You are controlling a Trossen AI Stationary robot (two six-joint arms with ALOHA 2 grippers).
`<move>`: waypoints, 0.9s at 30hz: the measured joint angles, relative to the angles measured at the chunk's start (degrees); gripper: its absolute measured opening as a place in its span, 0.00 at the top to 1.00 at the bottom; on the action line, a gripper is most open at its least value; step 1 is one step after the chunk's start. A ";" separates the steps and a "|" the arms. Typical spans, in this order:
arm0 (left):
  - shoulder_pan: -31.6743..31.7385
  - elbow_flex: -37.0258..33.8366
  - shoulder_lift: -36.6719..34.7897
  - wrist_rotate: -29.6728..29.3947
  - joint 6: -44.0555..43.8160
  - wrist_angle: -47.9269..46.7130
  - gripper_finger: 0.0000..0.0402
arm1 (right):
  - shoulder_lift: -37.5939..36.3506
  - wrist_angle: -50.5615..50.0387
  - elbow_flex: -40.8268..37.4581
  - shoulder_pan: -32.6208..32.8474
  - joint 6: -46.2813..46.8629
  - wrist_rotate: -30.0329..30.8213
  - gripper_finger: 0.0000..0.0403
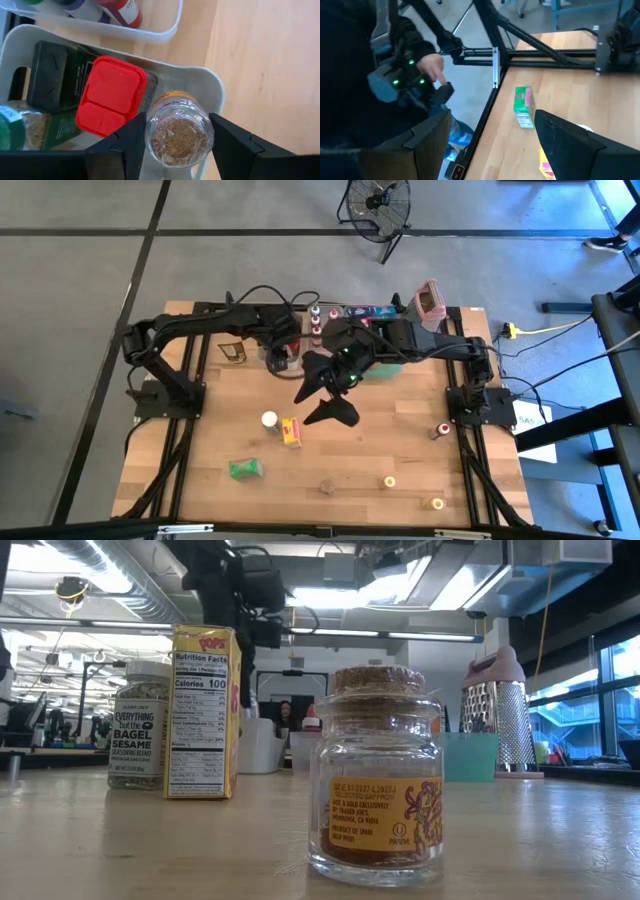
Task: Pick & Place Kitchen Items
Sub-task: Put the right brown seasoning bottle into the gray bin
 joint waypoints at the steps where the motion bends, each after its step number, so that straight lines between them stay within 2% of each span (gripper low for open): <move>1: 0.20 0.00 0.60 0.08 -0.17 0.39 0.54 | -0.15 -0.08 0.00 0.20 -0.44 0.00 0.28; 20: 1.70 0.00 9.21 3.31 1.30 4.92 0.54 | -1.46 -4.09 0.00 1.97 -2.45 3.40 0.28; 27: 1.68 0.00 9.38 4.68 3.24 5.35 0.48 | -1.46 -4.61 0.00 1.97 -2.59 3.40 0.28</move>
